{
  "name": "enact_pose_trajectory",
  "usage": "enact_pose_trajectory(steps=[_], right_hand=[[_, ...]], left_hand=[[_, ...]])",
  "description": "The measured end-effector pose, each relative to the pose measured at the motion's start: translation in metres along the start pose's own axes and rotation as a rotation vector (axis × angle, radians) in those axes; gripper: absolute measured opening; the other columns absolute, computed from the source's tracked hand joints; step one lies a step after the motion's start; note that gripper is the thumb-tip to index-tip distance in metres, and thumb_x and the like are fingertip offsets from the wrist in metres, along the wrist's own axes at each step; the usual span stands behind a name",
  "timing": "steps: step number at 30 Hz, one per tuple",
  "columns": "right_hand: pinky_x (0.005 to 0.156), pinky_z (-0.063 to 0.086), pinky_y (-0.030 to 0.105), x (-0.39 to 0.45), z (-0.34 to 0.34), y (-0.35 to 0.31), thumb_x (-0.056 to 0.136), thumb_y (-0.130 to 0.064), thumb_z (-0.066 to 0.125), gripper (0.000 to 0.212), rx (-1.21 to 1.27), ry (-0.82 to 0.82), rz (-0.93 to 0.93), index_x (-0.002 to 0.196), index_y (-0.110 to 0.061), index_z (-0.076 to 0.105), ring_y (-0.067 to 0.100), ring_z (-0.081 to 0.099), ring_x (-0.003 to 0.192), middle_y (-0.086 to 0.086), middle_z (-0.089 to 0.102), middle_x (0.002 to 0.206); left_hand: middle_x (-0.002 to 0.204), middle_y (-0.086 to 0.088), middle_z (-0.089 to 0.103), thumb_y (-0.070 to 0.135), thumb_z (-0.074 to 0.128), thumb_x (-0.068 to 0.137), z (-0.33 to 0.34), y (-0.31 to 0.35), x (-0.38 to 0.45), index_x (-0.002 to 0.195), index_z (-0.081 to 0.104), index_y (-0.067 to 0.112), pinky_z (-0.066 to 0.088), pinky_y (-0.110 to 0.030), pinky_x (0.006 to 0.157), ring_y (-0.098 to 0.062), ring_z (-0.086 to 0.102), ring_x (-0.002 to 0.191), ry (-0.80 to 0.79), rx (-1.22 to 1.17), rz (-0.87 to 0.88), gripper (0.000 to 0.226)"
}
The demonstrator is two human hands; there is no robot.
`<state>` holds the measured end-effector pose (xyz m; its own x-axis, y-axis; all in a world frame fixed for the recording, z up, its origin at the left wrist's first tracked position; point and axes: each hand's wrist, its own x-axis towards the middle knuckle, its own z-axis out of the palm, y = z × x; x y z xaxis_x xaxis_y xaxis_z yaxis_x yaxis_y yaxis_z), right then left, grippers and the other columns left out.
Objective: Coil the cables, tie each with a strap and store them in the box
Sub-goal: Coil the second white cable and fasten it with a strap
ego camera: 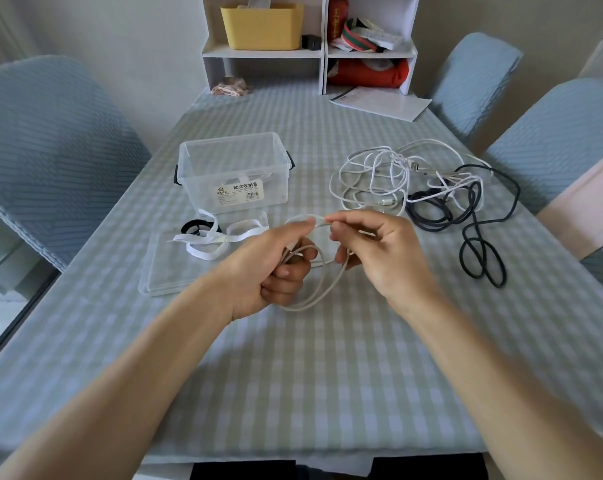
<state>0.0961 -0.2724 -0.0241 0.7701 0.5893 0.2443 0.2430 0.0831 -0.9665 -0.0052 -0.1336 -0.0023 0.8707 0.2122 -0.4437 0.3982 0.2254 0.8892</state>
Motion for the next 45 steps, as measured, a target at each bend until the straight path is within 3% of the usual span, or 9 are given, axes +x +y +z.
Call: enact_pose_trajectory(steps=[4,11,20,29,31,33,36,40,45], right_hand=[[0.057,0.05,0.022,0.0,0.001,0.003,0.088,-0.006,0.072,0.021,-0.071,-0.066,-0.125,0.09,-0.026,0.076,0.012,0.062,0.058,-0.005,0.069,0.077],[0.063,0.053,0.022,-0.001,0.002,0.006,0.08,-0.007,0.08,0.012,-0.046,-0.077,-0.066,0.085,-0.015,0.073,0.01,0.065,0.061,-0.006,0.071,0.07],[0.057,0.054,0.029,-0.001,-0.006,0.004,0.081,-0.029,0.076,0.005,-0.148,-0.13,-0.08,0.081,-0.025,0.076,0.017,0.066,0.062,0.0,0.071,0.071],[0.11,0.034,0.024,0.007,-0.012,0.022,0.094,-0.032,0.06,0.042,-0.6,-0.055,-0.361,0.132,-0.014,0.06,0.011,0.044,0.133,-0.005,0.052,0.139],[0.105,0.036,0.02,0.008,-0.013,0.022,0.097,-0.029,0.058,0.039,-0.611,-0.094,-0.289,0.131,-0.013,0.06,0.006,0.05,0.124,-0.003,0.059,0.133],[0.08,0.047,0.022,0.007,-0.014,0.014,0.101,-0.027,0.055,0.02,-0.483,-0.131,-0.107,0.105,-0.015,0.071,0.006,0.064,0.086,-0.004,0.074,0.096],[0.057,0.045,0.019,0.006,-0.017,0.004,0.102,-0.025,0.054,0.03,-0.272,-0.084,0.066,0.08,-0.013,0.07,0.014,0.057,0.054,0.0,0.059,0.054],[0.052,0.042,0.025,0.01,-0.023,-0.003,0.096,-0.014,0.06,0.031,0.115,0.15,0.161,0.065,-0.01,0.064,0.015,0.04,0.046,0.003,0.037,0.047],[0.051,0.036,0.027,0.005,-0.028,-0.006,0.096,-0.016,0.059,0.038,0.275,0.232,0.148,0.058,-0.011,0.059,0.011,0.035,0.039,-0.001,0.041,0.041]], left_hand=[[0.048,0.002,0.026,0.069,0.04,0.091,-0.001,0.0,0.003,0.065,0.054,0.013,0.011,-0.017,0.037,-0.009,0.015,0.037,0.051,-0.067,-0.085,0.063],[0.048,0.003,0.027,0.026,0.044,0.099,0.0,-0.003,0.007,0.071,0.049,0.014,0.013,-0.016,0.034,-0.009,0.015,0.035,0.173,-0.115,0.021,0.031],[0.048,0.004,0.025,0.026,0.042,0.097,0.002,0.0,0.004,0.063,0.037,0.019,0.011,-0.021,0.038,-0.011,0.014,0.039,0.179,-0.002,0.037,0.035],[0.051,-0.001,0.022,0.017,0.044,0.091,-0.006,0.001,-0.001,0.054,0.027,0.021,0.011,-0.026,0.044,-0.015,0.012,0.045,0.114,0.363,0.127,0.041],[0.049,-0.001,0.023,0.015,0.044,0.092,-0.005,0.0,-0.003,0.054,0.026,0.019,0.011,-0.026,0.044,-0.016,0.011,0.046,0.083,0.392,0.19,0.043],[0.047,-0.003,0.025,0.014,0.046,0.094,-0.007,0.0,-0.004,0.054,0.028,0.019,0.011,-0.025,0.044,-0.016,0.011,0.045,0.084,0.302,0.257,0.044],[0.044,-0.002,0.026,0.017,0.045,0.093,-0.012,0.002,-0.002,0.058,0.031,0.016,0.009,-0.021,0.042,-0.012,0.012,0.039,0.138,0.027,0.325,0.038],[0.045,0.001,0.025,0.017,0.039,0.092,-0.014,0.004,0.006,0.059,0.031,0.018,0.007,-0.025,0.042,-0.011,0.011,0.037,0.199,-0.244,0.295,0.034],[0.049,0.003,0.023,0.018,0.036,0.088,-0.013,0.0,0.009,0.059,0.032,0.02,0.011,-0.022,0.037,-0.009,0.012,0.036,0.232,-0.333,0.28,0.03]])
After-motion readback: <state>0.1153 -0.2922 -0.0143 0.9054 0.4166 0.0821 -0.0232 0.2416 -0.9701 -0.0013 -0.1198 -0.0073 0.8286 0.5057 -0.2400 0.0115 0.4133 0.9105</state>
